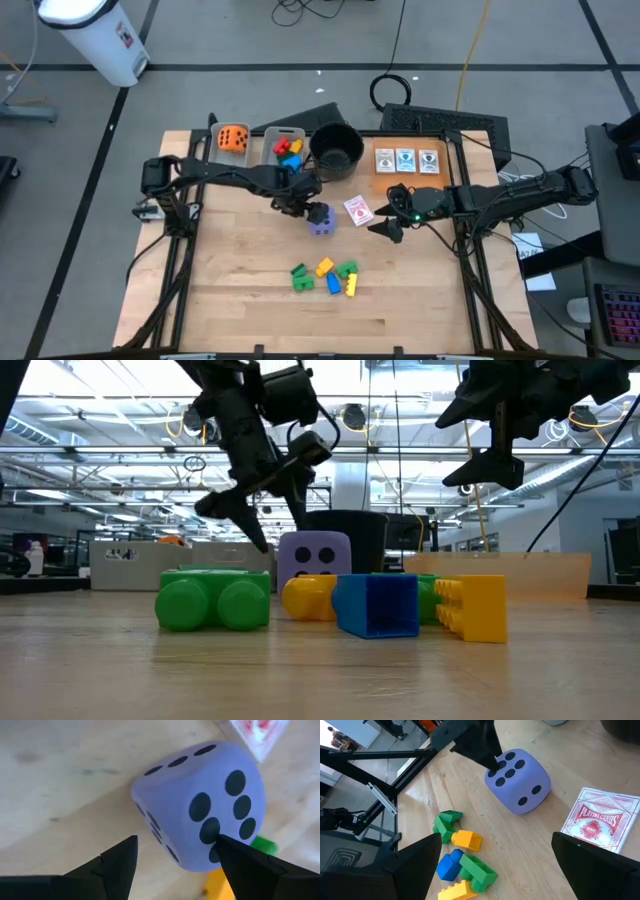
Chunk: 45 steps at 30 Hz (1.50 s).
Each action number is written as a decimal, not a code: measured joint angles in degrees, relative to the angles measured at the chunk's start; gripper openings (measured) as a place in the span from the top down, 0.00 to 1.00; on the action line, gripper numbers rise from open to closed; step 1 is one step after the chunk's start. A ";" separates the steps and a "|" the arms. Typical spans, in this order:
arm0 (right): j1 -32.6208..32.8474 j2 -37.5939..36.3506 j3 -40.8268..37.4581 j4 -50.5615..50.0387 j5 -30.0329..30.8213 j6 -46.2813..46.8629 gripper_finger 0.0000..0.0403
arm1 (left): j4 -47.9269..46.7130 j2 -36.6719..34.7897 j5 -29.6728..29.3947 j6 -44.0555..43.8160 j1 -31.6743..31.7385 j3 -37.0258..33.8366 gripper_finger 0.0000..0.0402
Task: Pick & Place Toys
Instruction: Put the purple die into the left gray bin
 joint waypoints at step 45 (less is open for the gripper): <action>0.03 0.00 -0.02 0.00 0.04 -0.95 0.07 | 15.03 2.21 0.33 -11.08 -0.27 -3.91 0.32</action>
